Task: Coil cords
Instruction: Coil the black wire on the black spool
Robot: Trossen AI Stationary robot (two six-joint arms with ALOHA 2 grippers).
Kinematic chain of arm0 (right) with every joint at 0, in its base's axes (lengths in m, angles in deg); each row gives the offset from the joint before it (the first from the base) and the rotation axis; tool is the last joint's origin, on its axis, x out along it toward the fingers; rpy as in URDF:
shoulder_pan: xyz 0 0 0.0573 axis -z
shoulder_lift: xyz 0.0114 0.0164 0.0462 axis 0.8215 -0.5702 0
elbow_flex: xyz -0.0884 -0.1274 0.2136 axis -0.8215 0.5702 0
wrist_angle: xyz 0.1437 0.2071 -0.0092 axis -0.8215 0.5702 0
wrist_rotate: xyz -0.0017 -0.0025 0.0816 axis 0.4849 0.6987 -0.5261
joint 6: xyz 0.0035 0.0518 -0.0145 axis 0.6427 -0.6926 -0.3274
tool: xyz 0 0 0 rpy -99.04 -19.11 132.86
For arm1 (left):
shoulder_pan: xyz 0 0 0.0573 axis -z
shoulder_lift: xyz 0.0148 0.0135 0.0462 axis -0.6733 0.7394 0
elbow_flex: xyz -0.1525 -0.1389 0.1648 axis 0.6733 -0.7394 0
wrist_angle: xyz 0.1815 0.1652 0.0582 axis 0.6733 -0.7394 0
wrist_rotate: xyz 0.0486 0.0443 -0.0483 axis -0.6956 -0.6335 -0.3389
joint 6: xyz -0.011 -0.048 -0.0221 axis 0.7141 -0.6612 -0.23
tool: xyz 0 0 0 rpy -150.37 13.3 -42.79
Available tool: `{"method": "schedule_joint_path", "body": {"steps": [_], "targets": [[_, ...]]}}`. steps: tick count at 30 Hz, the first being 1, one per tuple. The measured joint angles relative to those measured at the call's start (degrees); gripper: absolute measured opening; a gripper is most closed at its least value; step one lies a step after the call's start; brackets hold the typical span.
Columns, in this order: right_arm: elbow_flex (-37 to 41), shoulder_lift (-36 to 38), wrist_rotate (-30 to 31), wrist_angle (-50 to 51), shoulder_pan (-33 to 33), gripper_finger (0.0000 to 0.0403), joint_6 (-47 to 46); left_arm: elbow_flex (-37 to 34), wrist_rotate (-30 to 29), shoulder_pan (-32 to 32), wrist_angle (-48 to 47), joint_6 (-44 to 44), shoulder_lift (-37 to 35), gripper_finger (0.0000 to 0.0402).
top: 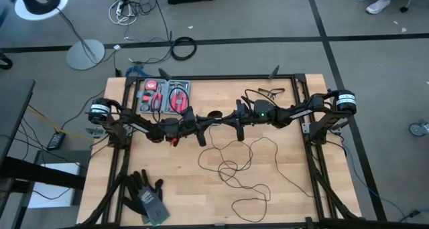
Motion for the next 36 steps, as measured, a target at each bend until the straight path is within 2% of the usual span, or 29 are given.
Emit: {"method": "schedule_joint_path", "body": {"steps": [5,8,12,17,20,26,30,36], "targets": [[-0.01,-0.01,-0.63,0.03,0.0,0.0003,-0.32,0.02,0.87,0.02,0.0,-0.39,-0.05,0.0091],[-0.01,0.02,-1.26,0.09,0.02,0.0002,-0.87,-0.54,4.08,0.0,-0.25,-0.51,-1.32,0.0114],[-0.03,0.04,-2.14,0.15,0.02,0.0002,-0.9,-2.8,7.12,0.0,-1.04,0.06,-5.31,0.0124],[0.01,1.44,-5.02,3.97,1.25,0.0001,-0.44,-7.02,5.05,0.09,-7.63,1.07,-12.52,0.0125],[0.01,3.2,-10.23,9.12,2.8,0.0001,2.04,-8.17,4.07,-0.02,-12.89,-1.18,-15.02,0.0125],[-3.36,3.68,-27.57,15.1,6.41,0.0001,4.85,-7.73,5.21,-0.02,-16.86,-4.53,-14.01,0.0125],[-6.81,3.56,-34.64,21.16,8.48,0.0,9.59,-6.36,8.28,0.07,-16.44,-4.67,-13.66,0.0125],[-9.74,3.56,-44.08,22.58,12.35,0.0,11.12,-4.98,8.24,0.02,-16.32,-4.68,-13.64,0.0125]]}}
